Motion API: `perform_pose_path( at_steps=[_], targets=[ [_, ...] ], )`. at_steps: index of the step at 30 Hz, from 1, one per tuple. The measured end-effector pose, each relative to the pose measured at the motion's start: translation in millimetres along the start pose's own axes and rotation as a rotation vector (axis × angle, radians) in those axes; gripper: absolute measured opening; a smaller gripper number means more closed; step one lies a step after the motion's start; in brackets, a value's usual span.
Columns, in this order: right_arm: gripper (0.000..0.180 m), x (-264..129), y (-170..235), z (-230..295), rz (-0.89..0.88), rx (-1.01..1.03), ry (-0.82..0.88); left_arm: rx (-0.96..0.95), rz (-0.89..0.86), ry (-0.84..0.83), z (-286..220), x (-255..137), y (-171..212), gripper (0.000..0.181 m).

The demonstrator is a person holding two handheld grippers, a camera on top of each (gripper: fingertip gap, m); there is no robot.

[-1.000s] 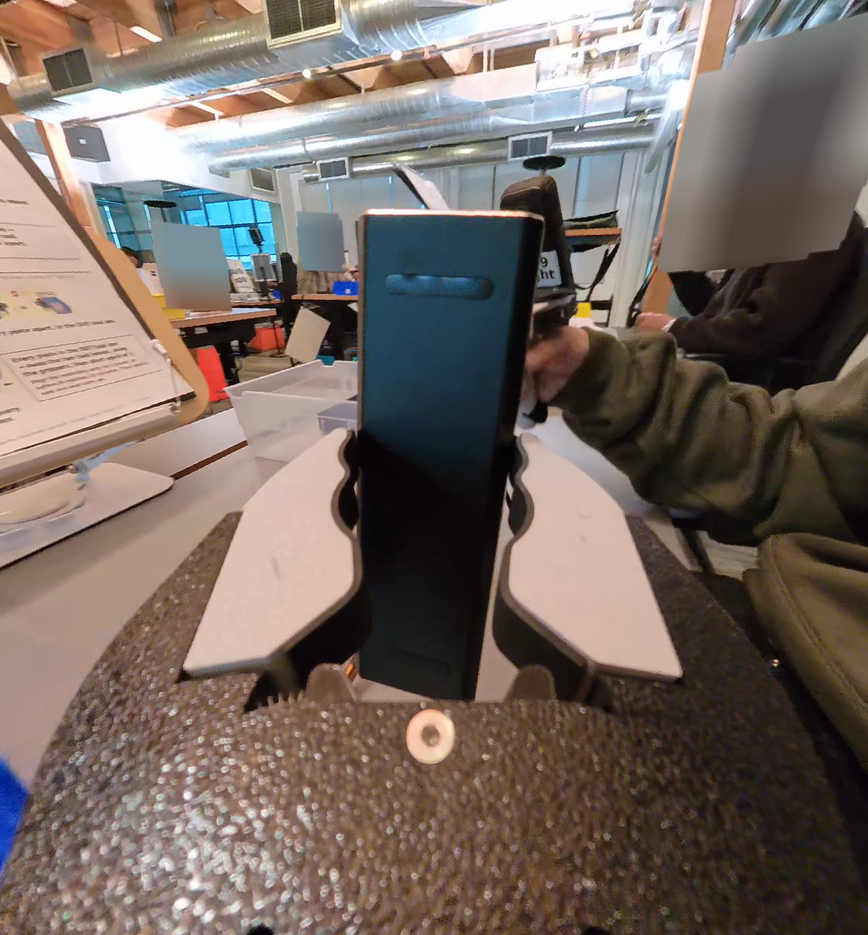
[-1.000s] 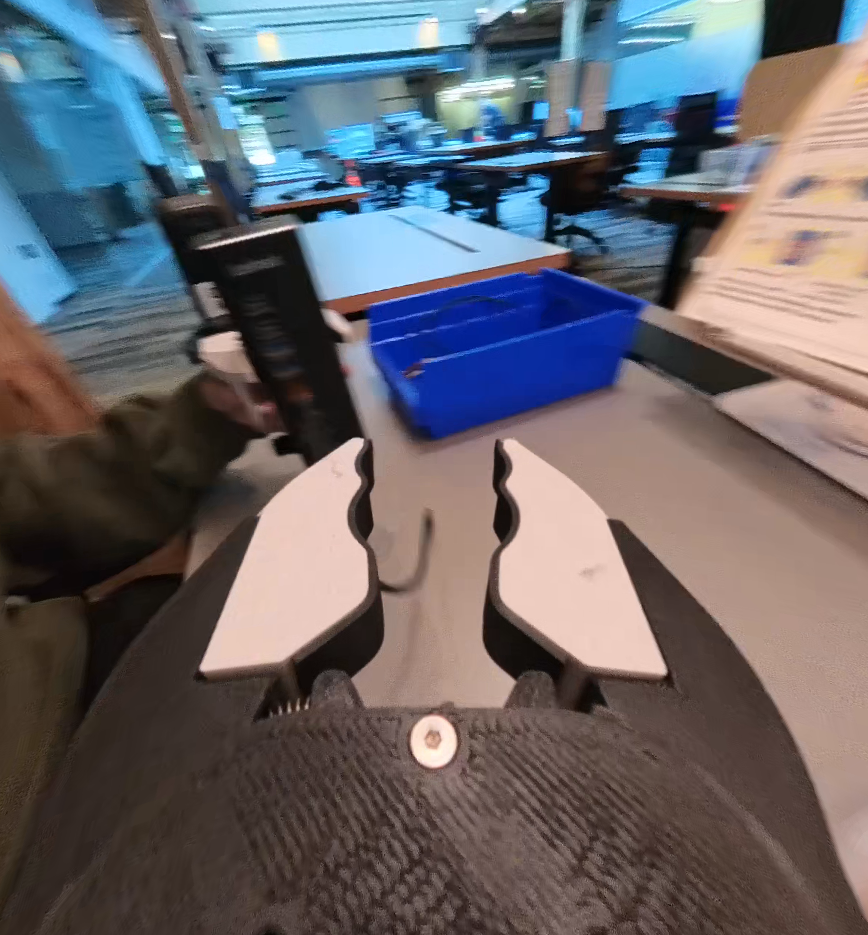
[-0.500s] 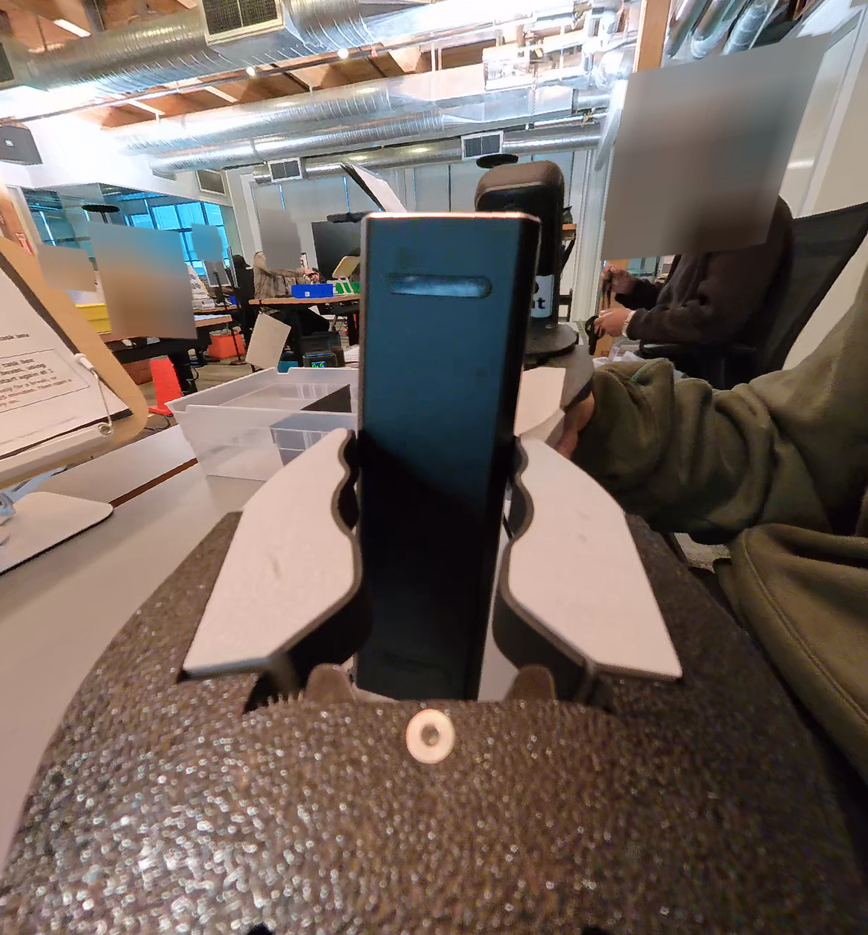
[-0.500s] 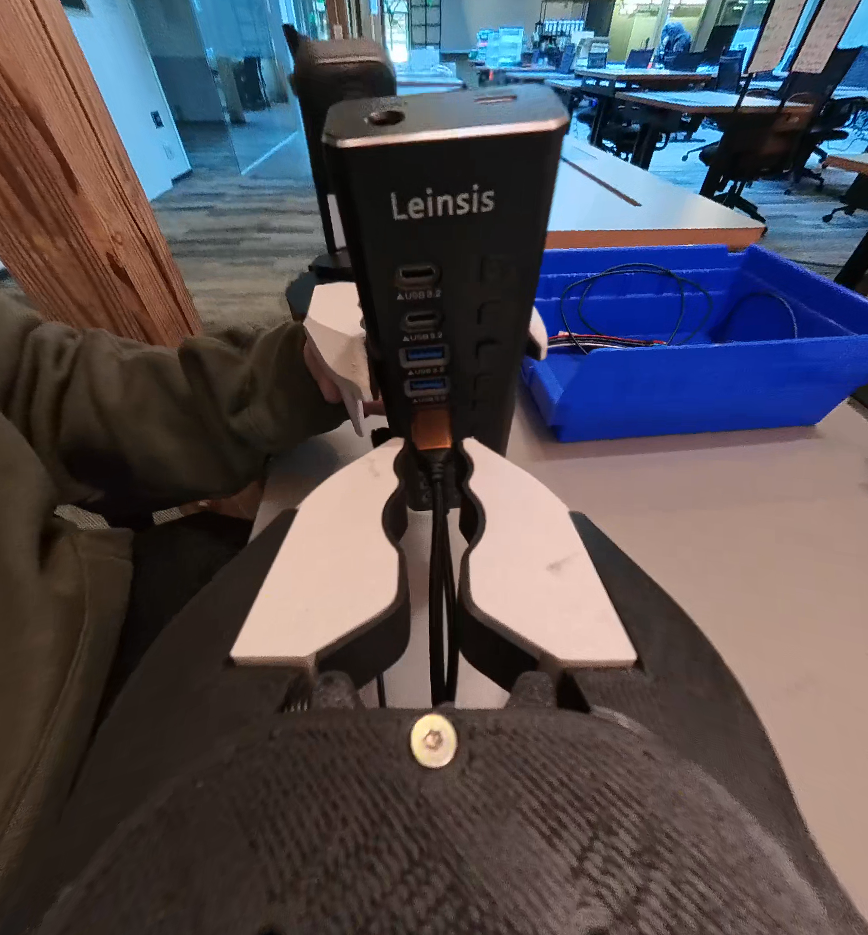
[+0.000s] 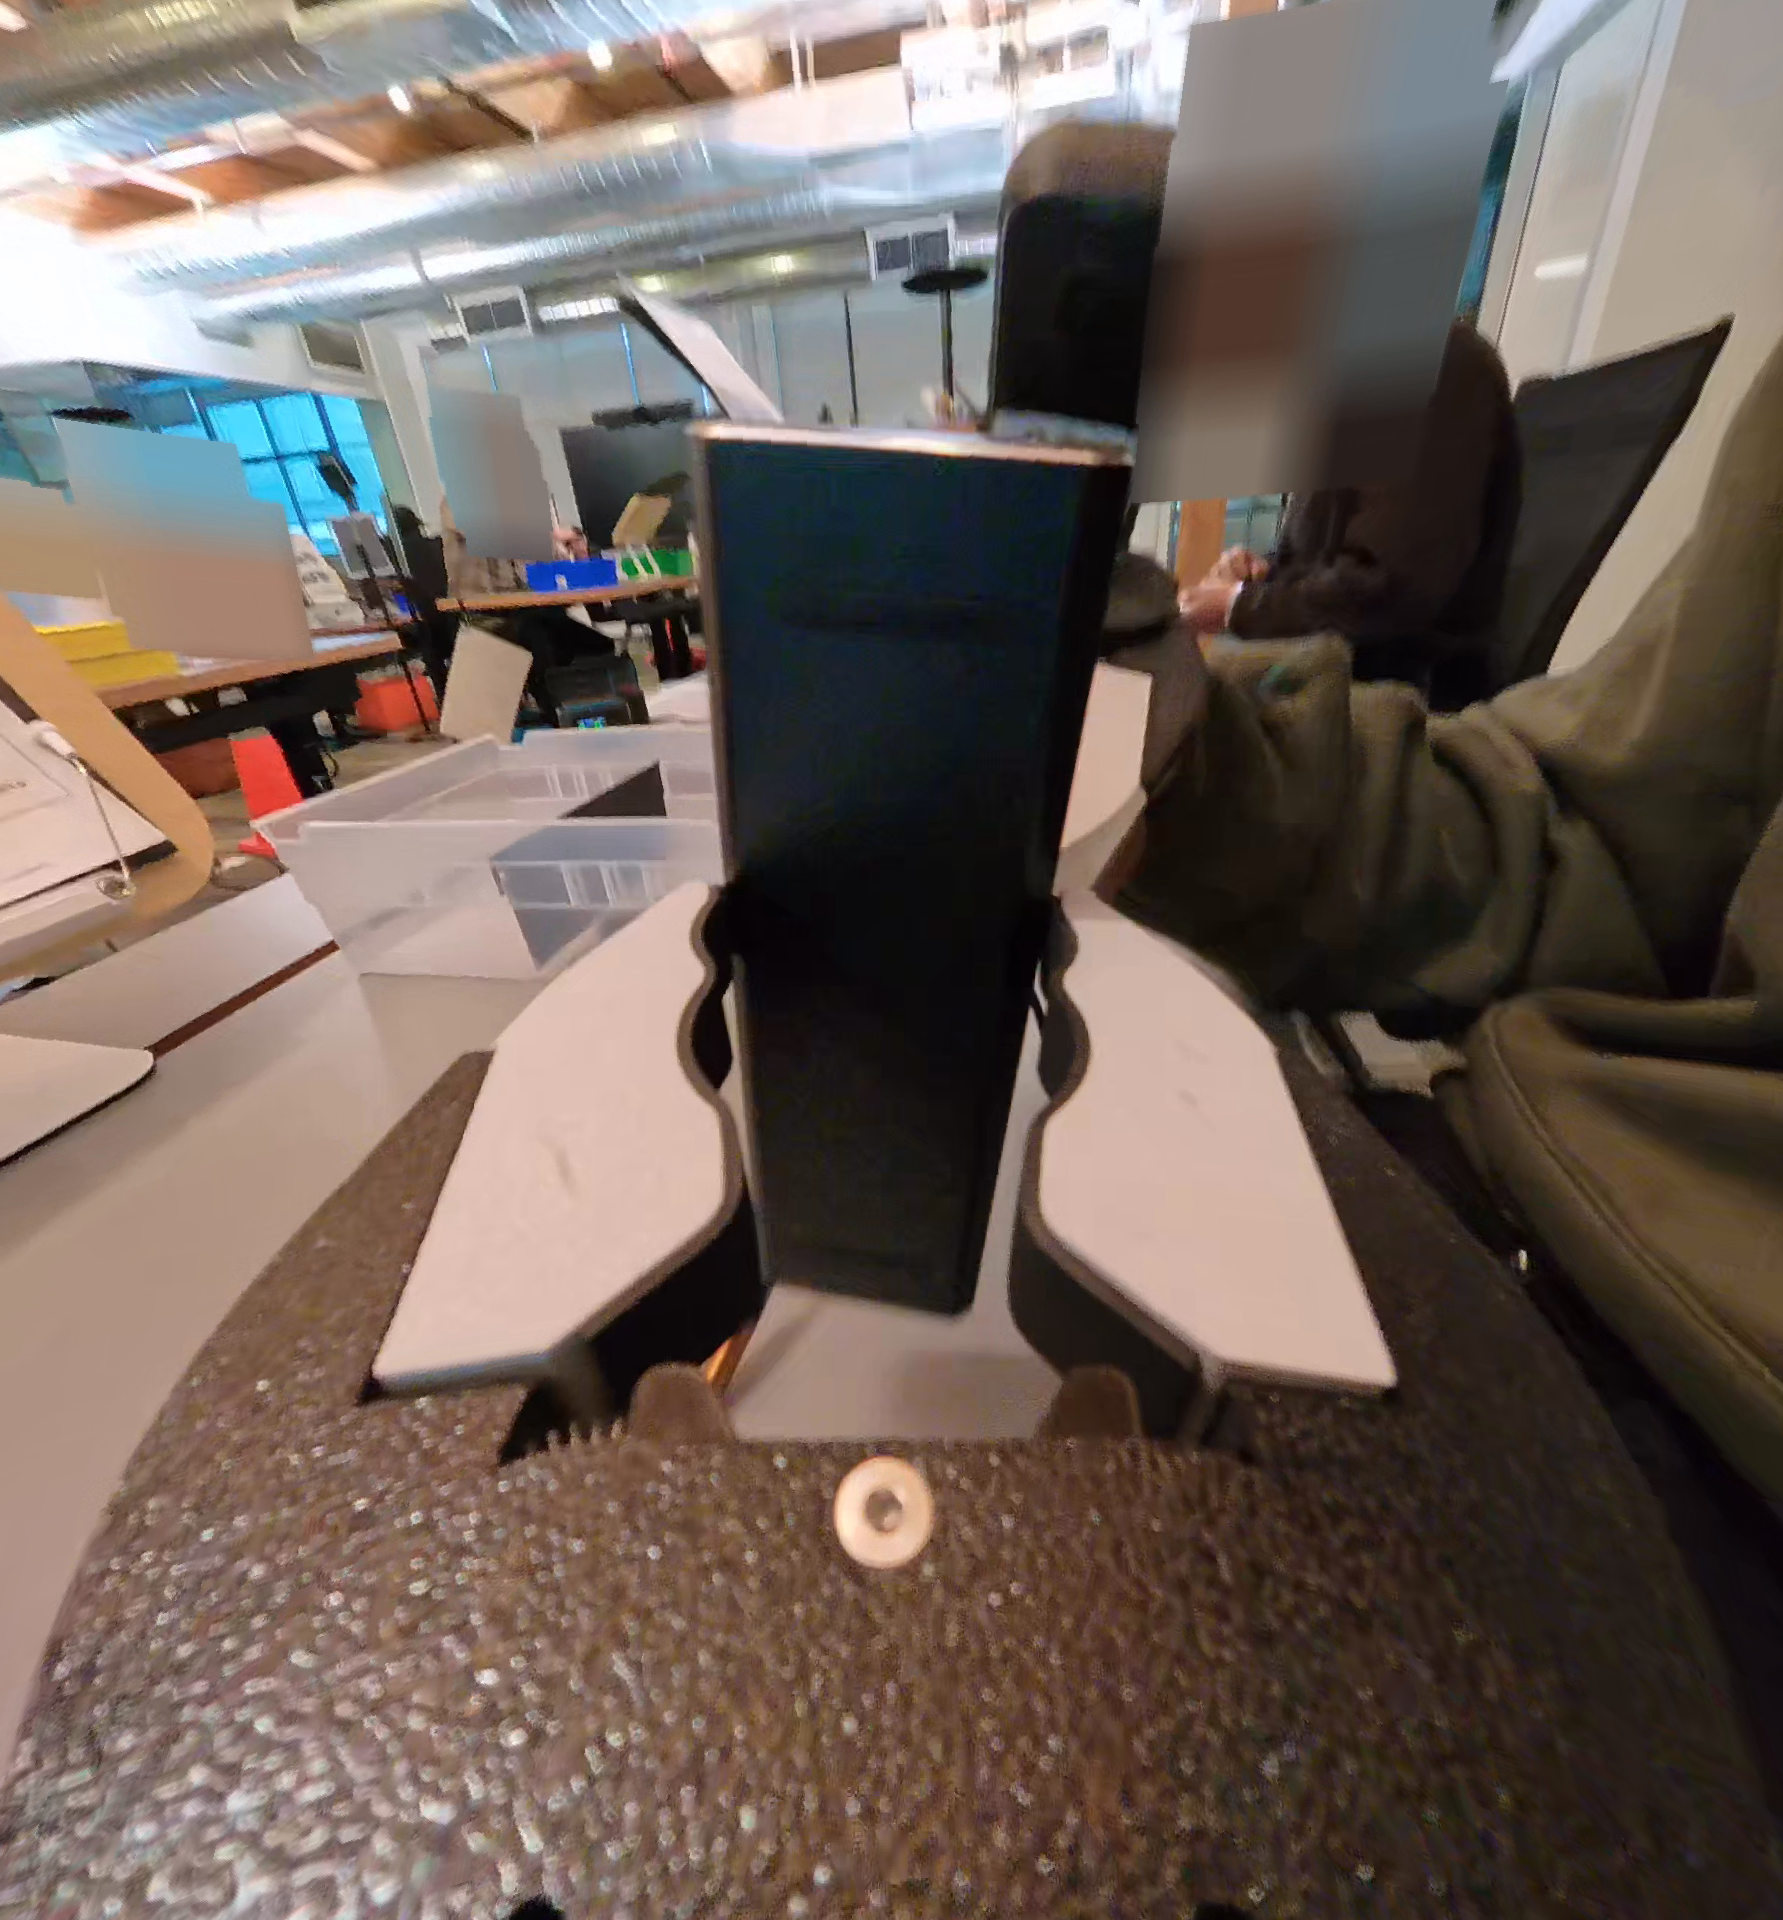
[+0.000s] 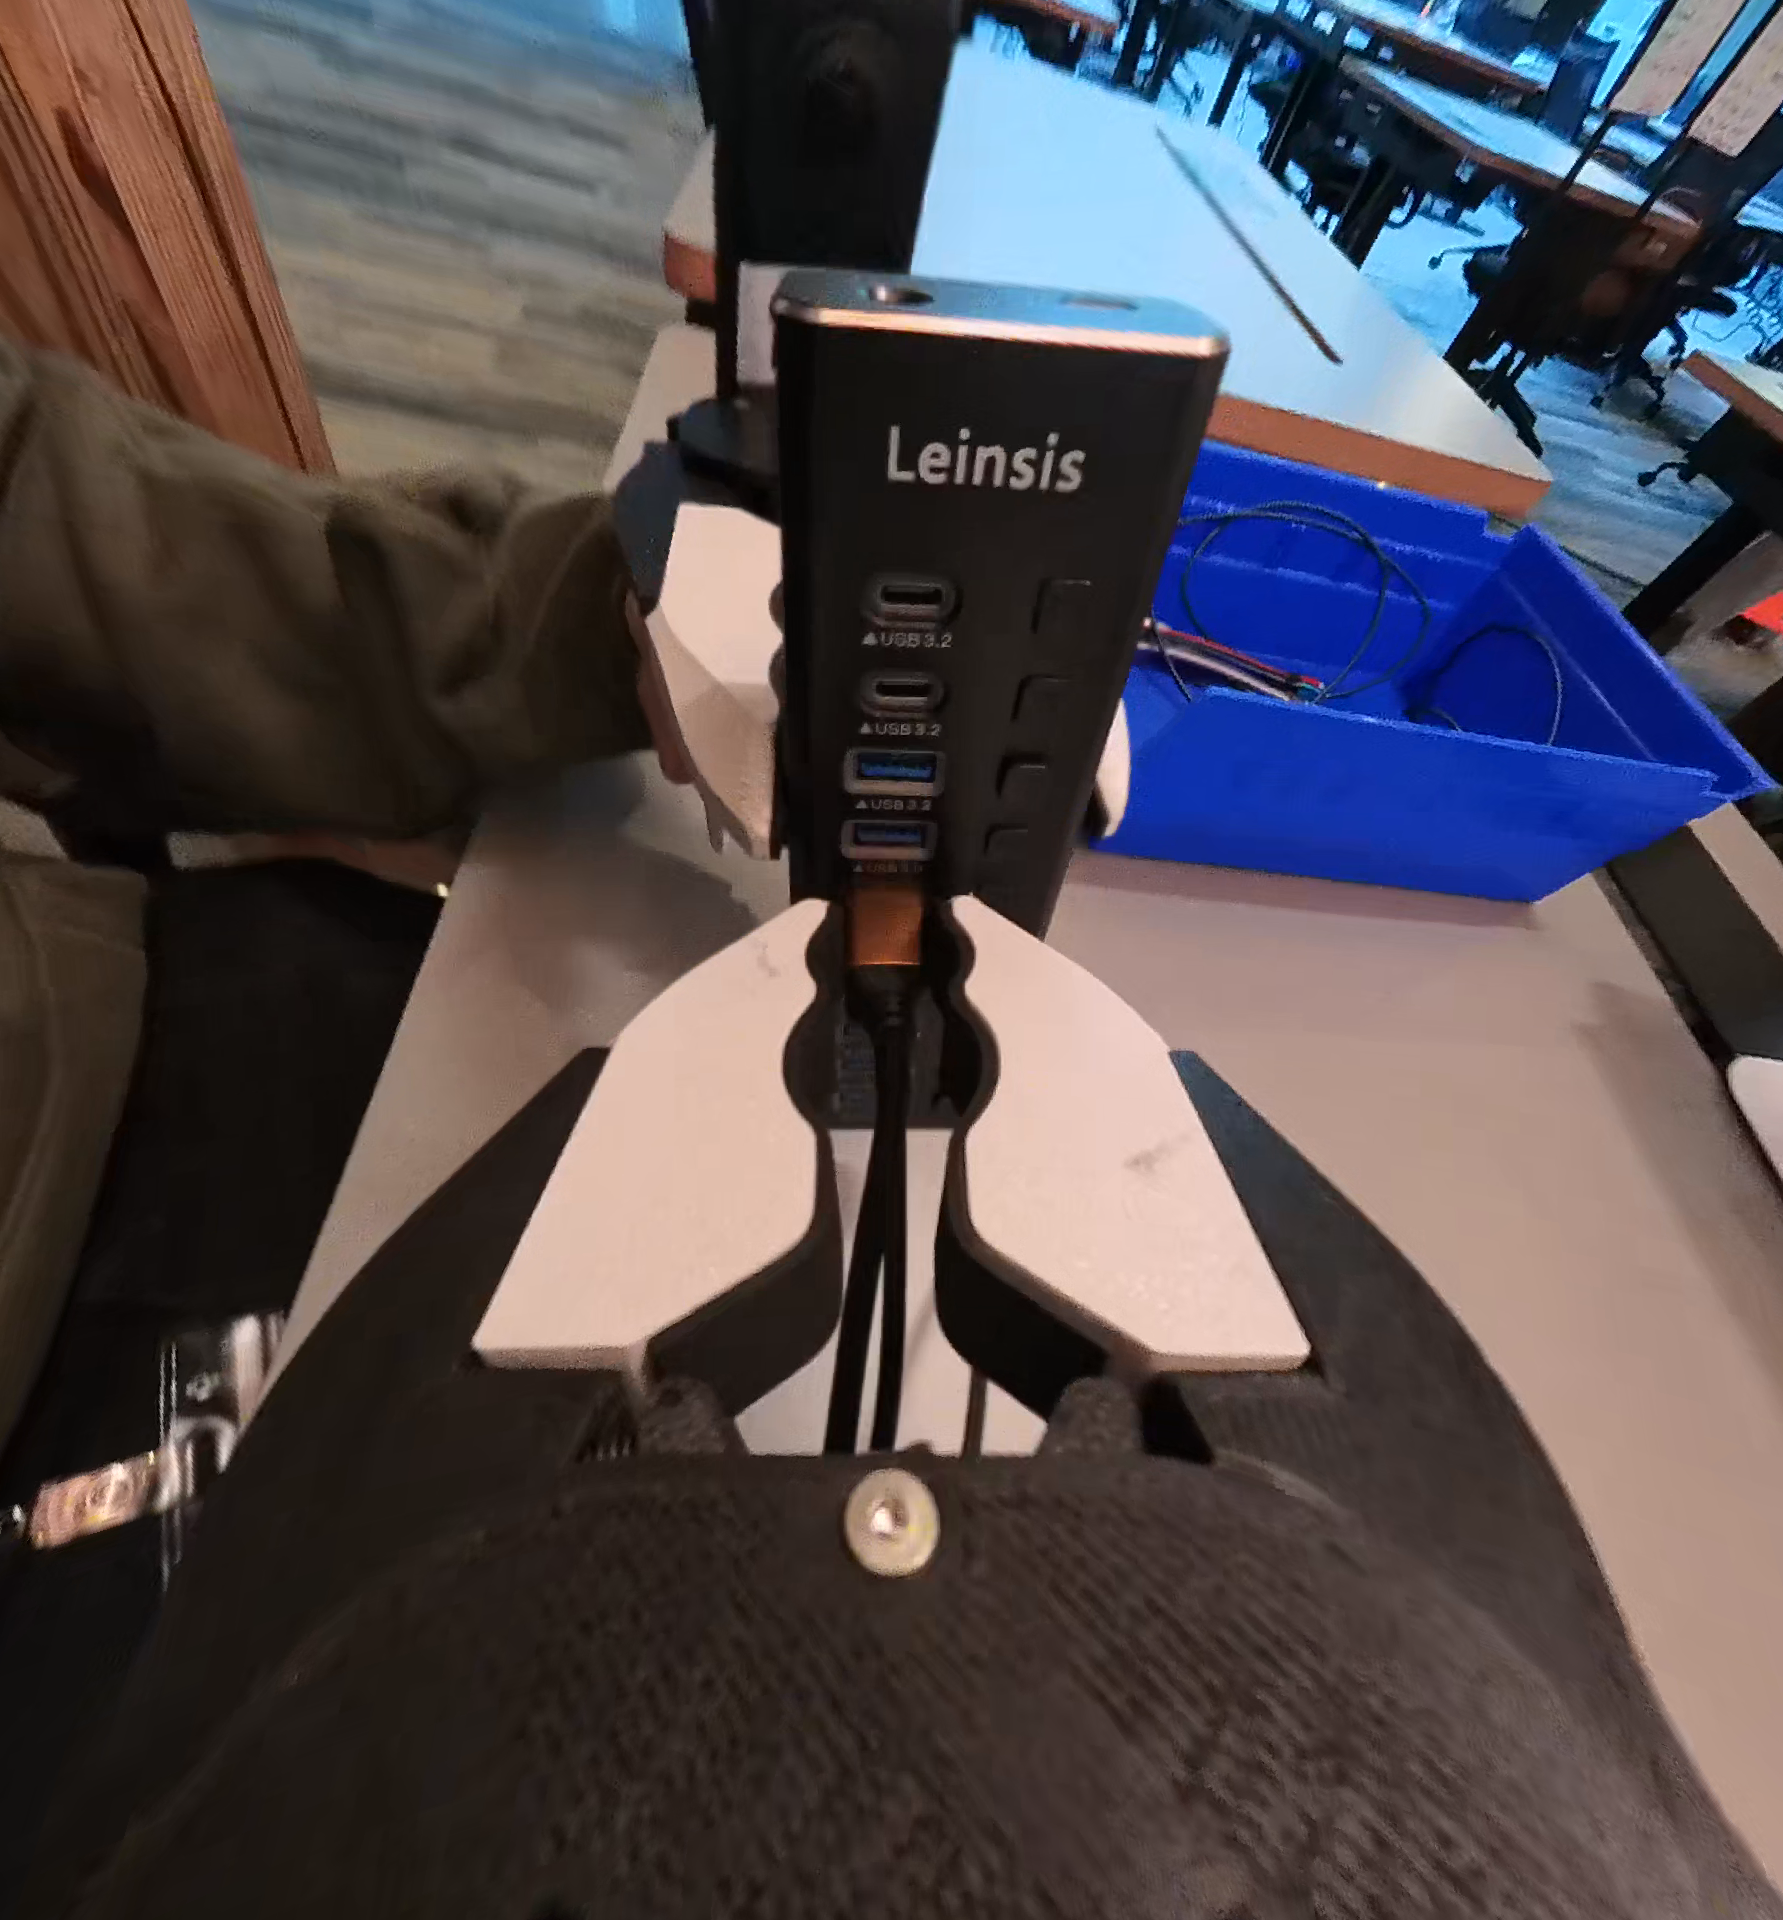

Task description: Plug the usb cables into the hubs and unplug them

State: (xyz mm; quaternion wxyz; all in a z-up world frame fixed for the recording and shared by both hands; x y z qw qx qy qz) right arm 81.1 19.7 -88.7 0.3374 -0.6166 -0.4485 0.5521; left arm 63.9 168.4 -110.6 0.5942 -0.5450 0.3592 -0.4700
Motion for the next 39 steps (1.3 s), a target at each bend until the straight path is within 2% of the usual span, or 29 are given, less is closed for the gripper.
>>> perform_pose_path(
  at_steps=[3,9,13,15,18,25,31,39],
  targets=[
    [0.016,-3,2,2,0.054,-0.064,0.001,0.03,0.058,0.012,-3,2,5,0.056],
    [0.016,-10,0,3,0.01,-0.072,-0.042,-0.013,-0.002,0.072,-7,4,10,0.064],
    [0.016,-6,1,6,-0.016,-0.06,-0.087,-0.057,0.041,0.111,-10,13,22,0.068],
    [0.016,-2,2,8,-0.002,-0.065,-0.111,-0.068,0.054,0.129,-13,19,25,0.061],
    [0.016,-2,5,6,0.038,-0.036,-0.097,0.011,0.11,0.098,-11,19,28,0.06],
    [0.017,0,10,0,0.055,0.042,-0.026,0.036,0.132,0.025,-6,17,31,0.059],
    [0.016,-1,12,-1,0.089,0.095,-0.061,0.093,0.174,0.017,-7,16,32,0.059],
    [0.016,-13,4,3,0.137,0.1,-0.076,0.095,0.133,0.036,-12,21,21,0.059]
  ],
)
Point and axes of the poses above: each gripper's, where its closed fingertips meet, x out along the fingers, y out of its underside, z = x × y across the jaws, the point moved 8 cm from there along -x, back along the fingers, and after that the axes turned 4 degrees about x, right-handed, at the moved point
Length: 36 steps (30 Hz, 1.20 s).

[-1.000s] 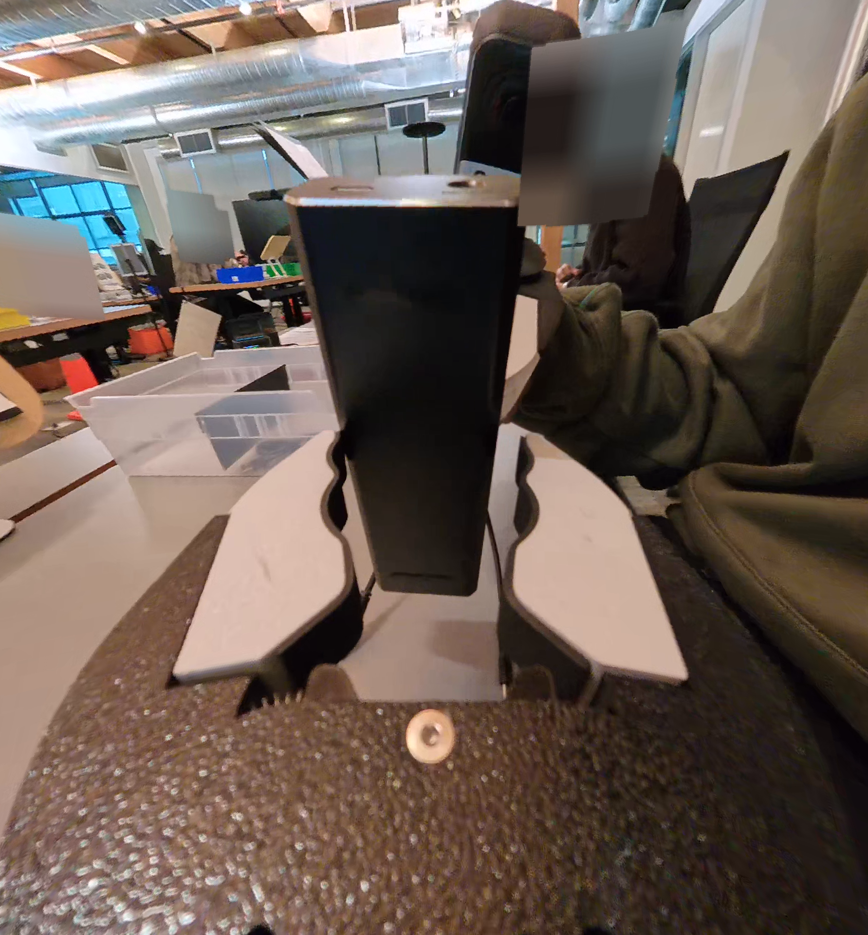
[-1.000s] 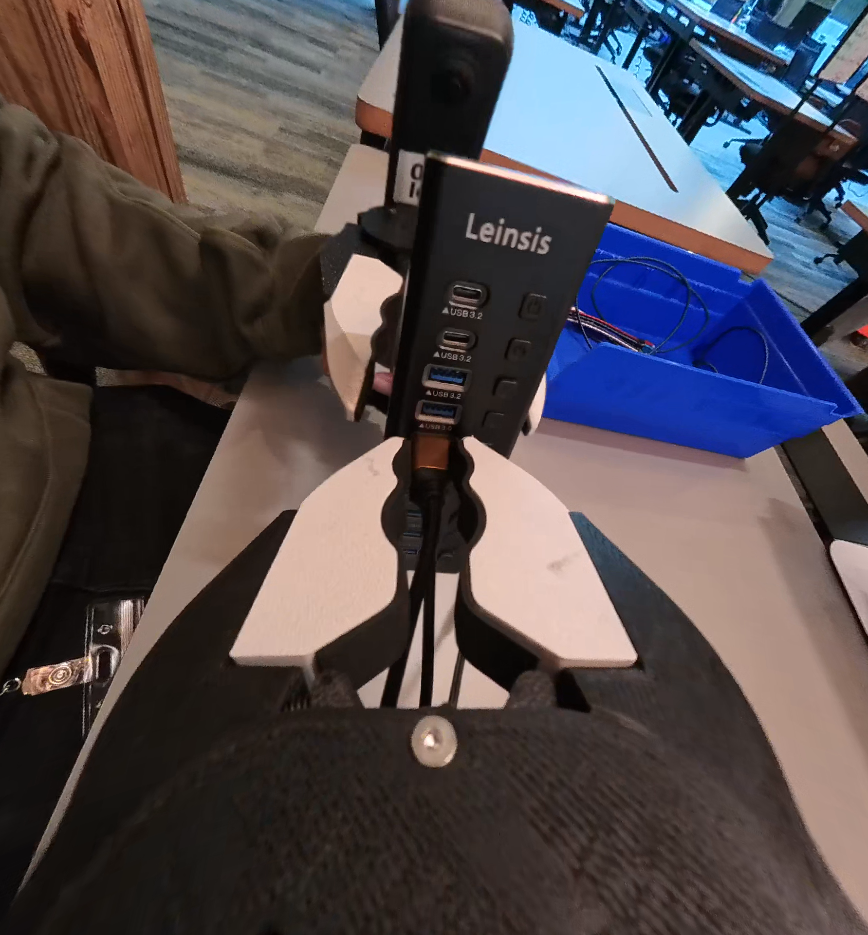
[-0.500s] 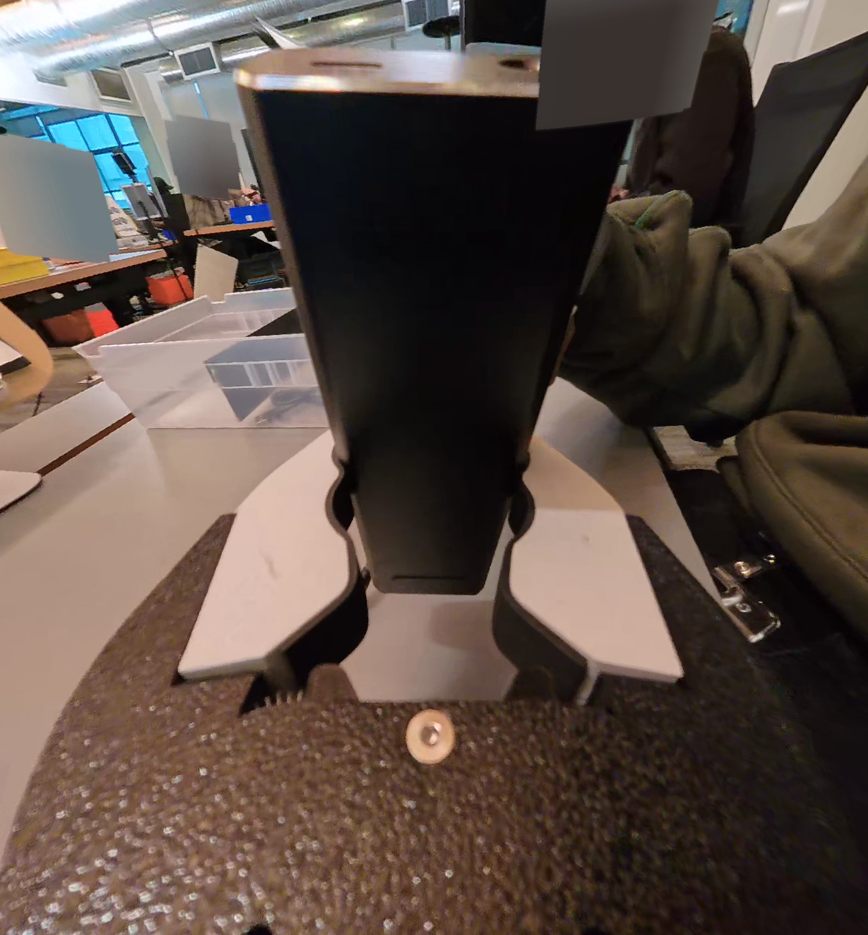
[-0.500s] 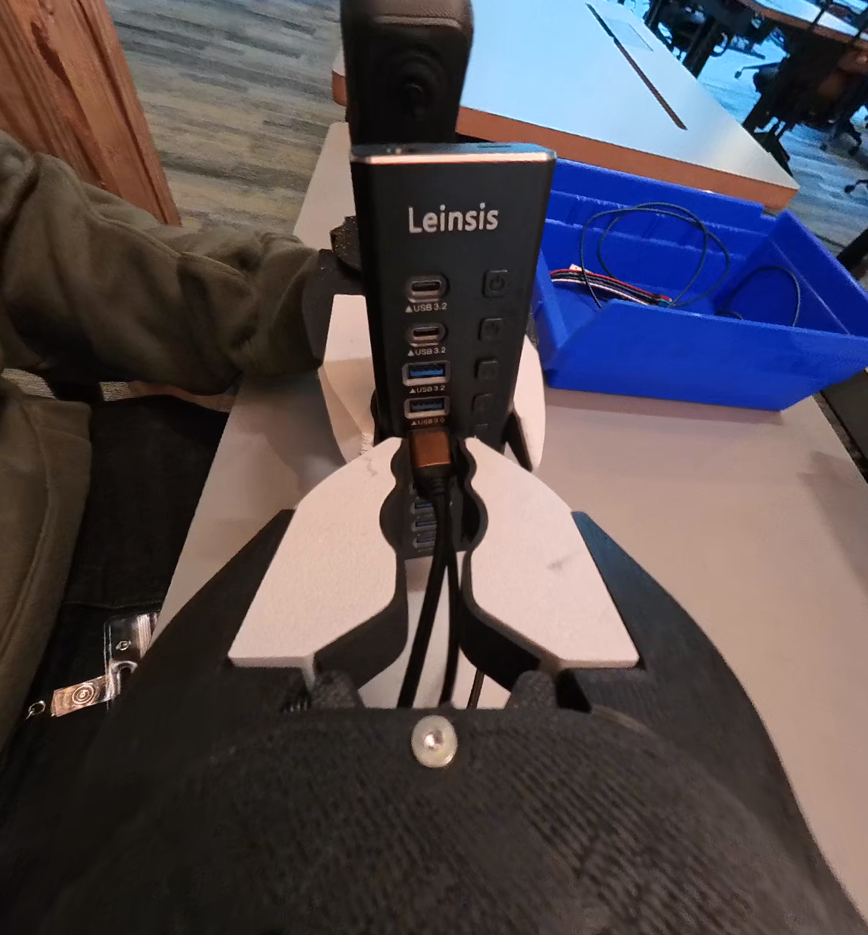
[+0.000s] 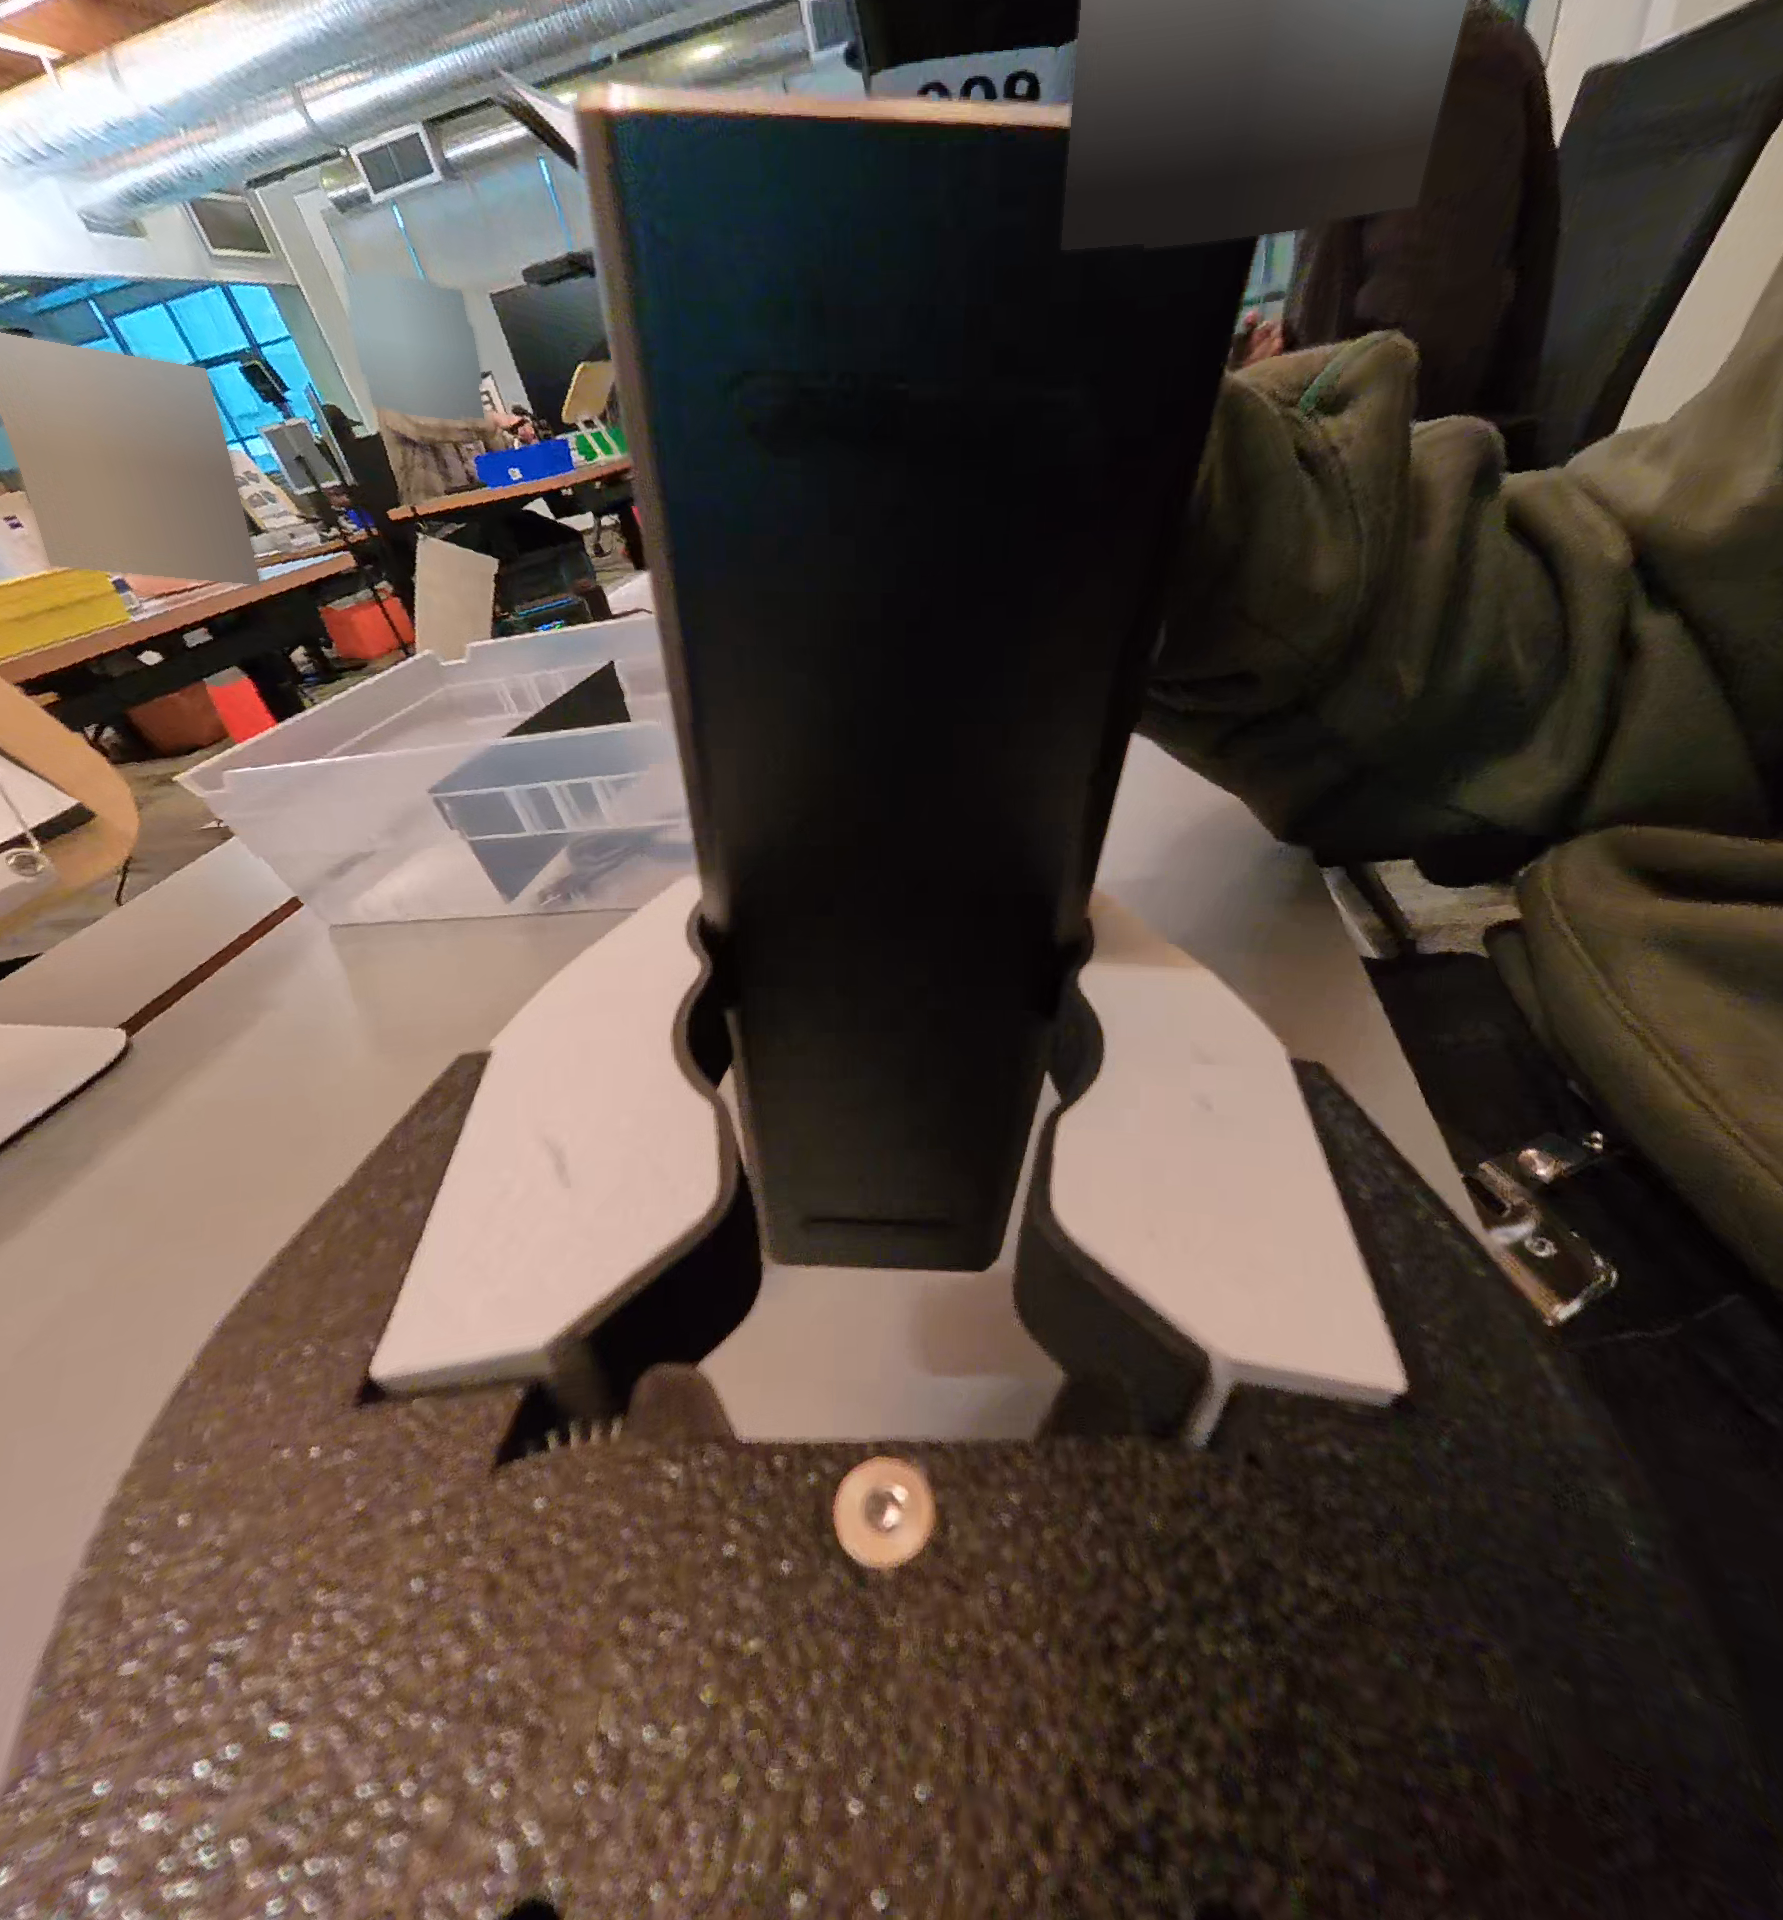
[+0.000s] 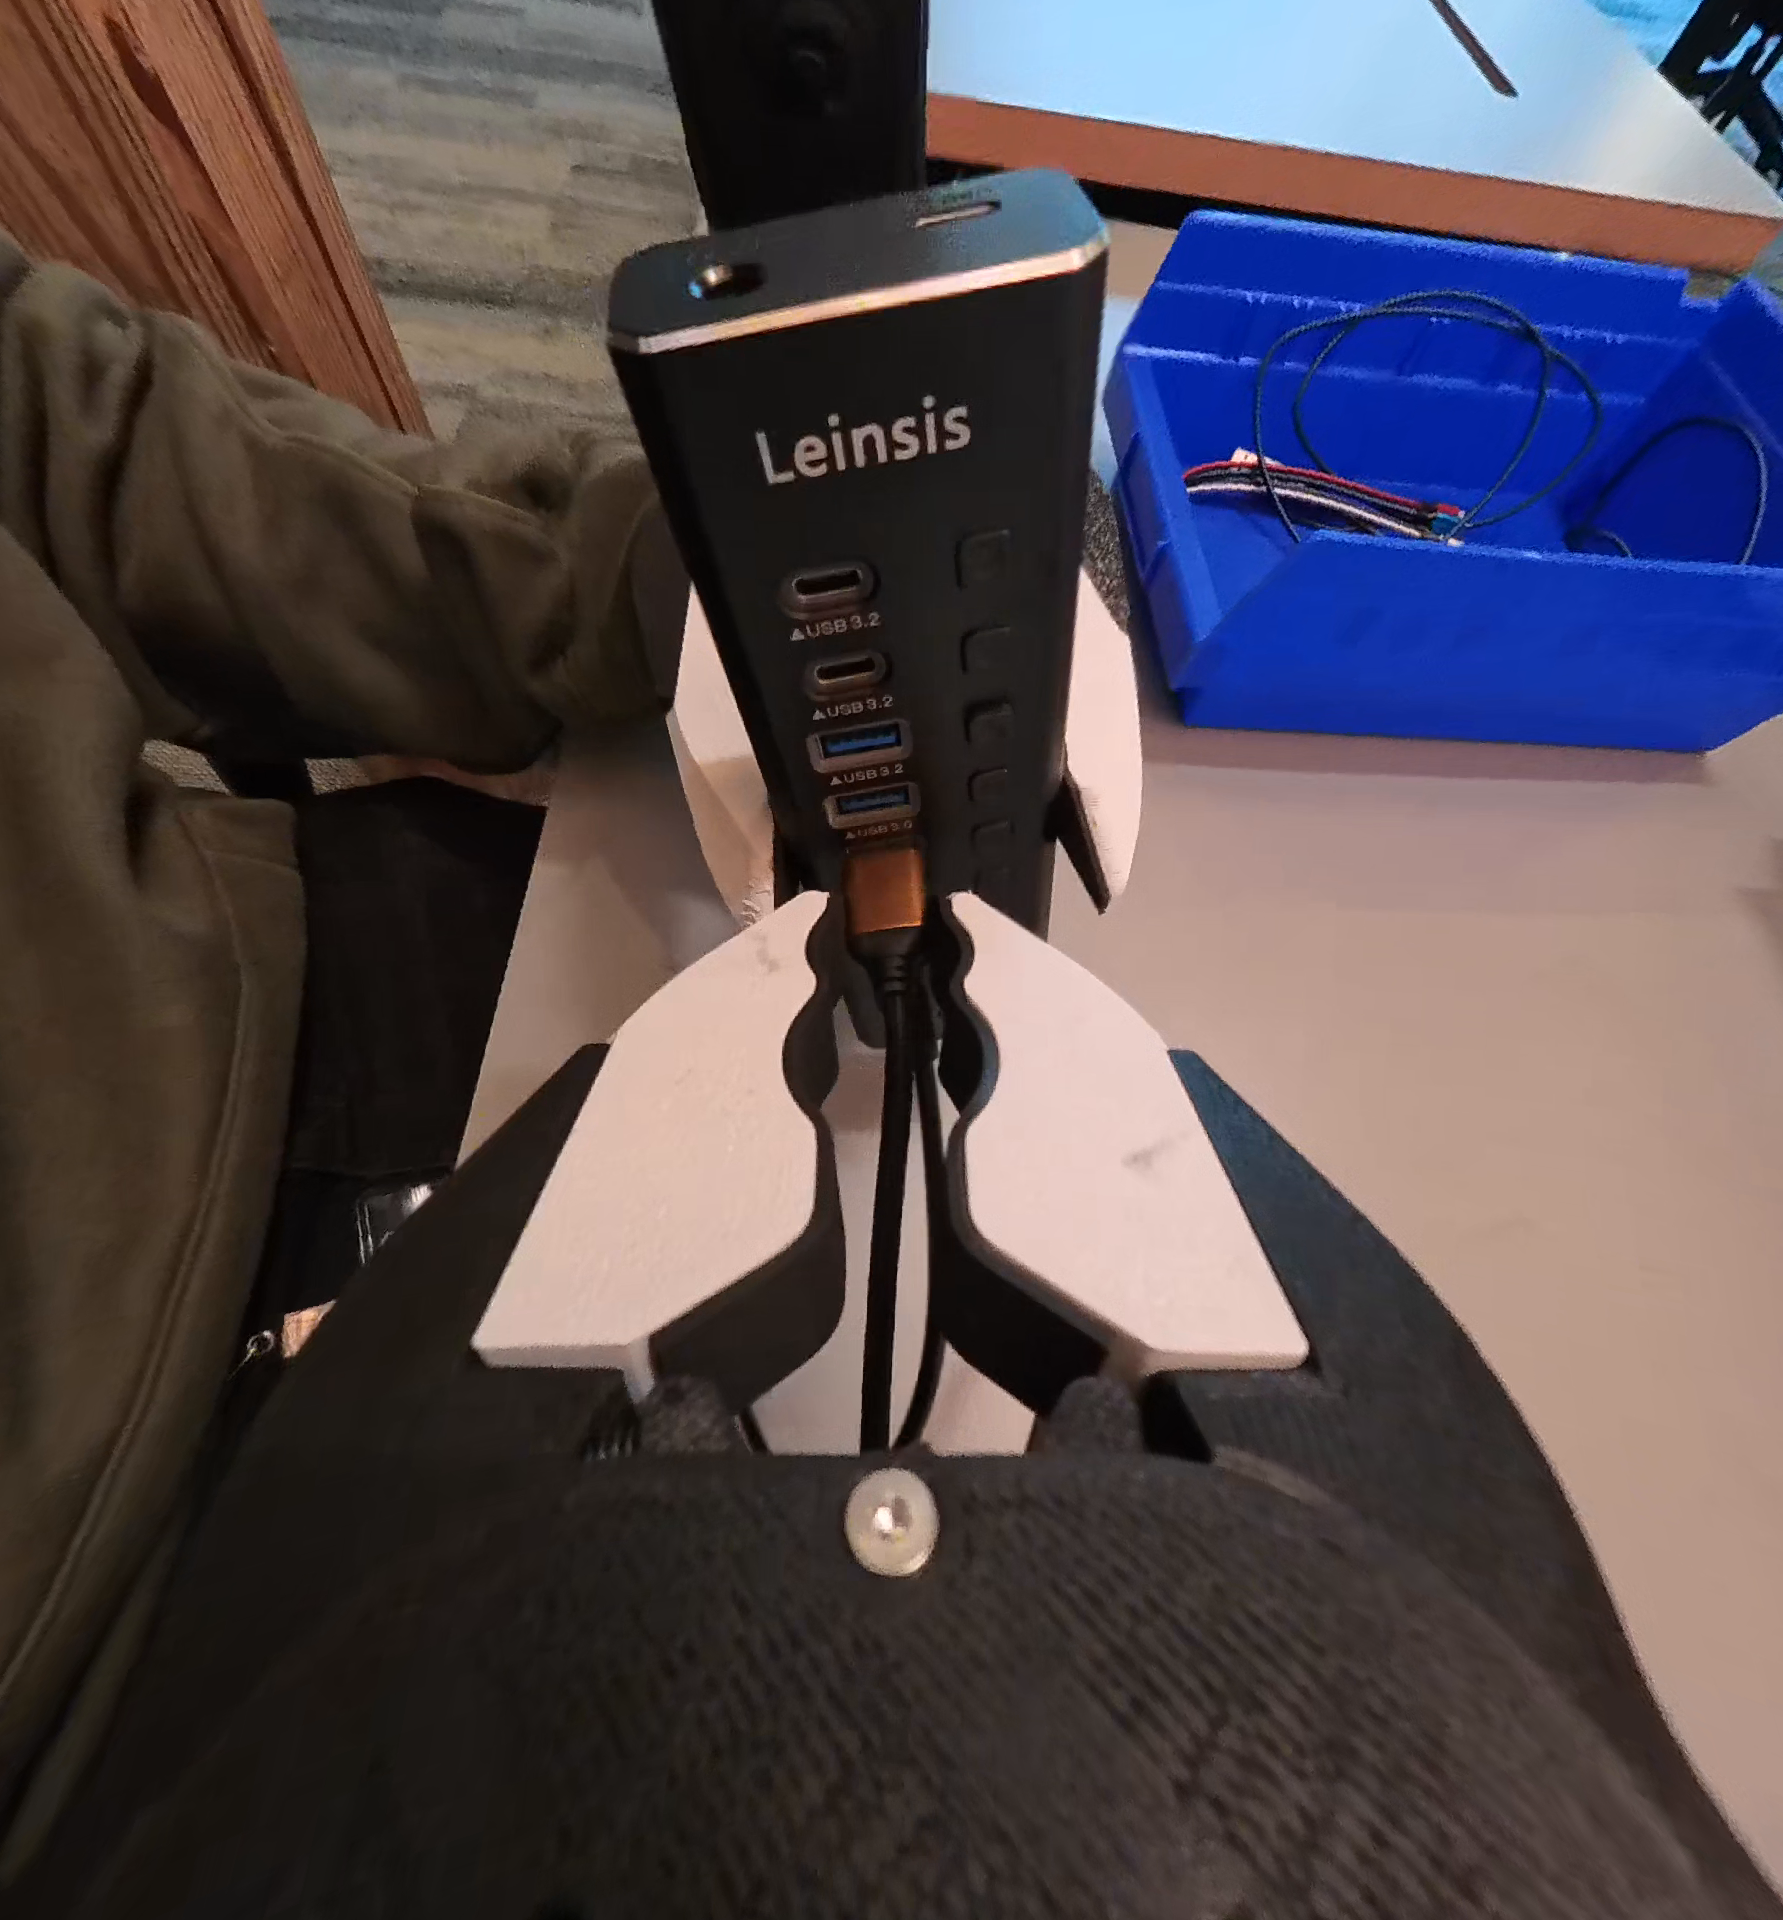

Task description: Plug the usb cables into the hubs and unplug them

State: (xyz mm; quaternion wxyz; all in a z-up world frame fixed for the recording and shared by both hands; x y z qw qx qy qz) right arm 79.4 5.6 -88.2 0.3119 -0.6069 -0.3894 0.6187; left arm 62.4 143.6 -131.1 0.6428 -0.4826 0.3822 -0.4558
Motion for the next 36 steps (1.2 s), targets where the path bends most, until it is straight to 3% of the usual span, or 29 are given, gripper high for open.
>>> perform_pose_path(
  at_steps=[10,23,30,36],
  targets=[
    [0.016,-5,0,4,0.078,-0.022,0.031,-0.004,0.009,0.006,-2,5,0,0.059],
    [0.016,-11,1,2,0.052,-0.003,-0.004,-0.036,-0.029,0.028,-2,7,-1,0.06],
    [0.015,-6,-6,0,-0.178,0.042,-0.022,-0.069,-0.117,0.026,4,-6,-9,0.059],
    [0.016,3,-5,-2,-0.235,0.022,0.023,-0.101,-0.177,-0.001,8,-11,-4,0.059]
  ],
)
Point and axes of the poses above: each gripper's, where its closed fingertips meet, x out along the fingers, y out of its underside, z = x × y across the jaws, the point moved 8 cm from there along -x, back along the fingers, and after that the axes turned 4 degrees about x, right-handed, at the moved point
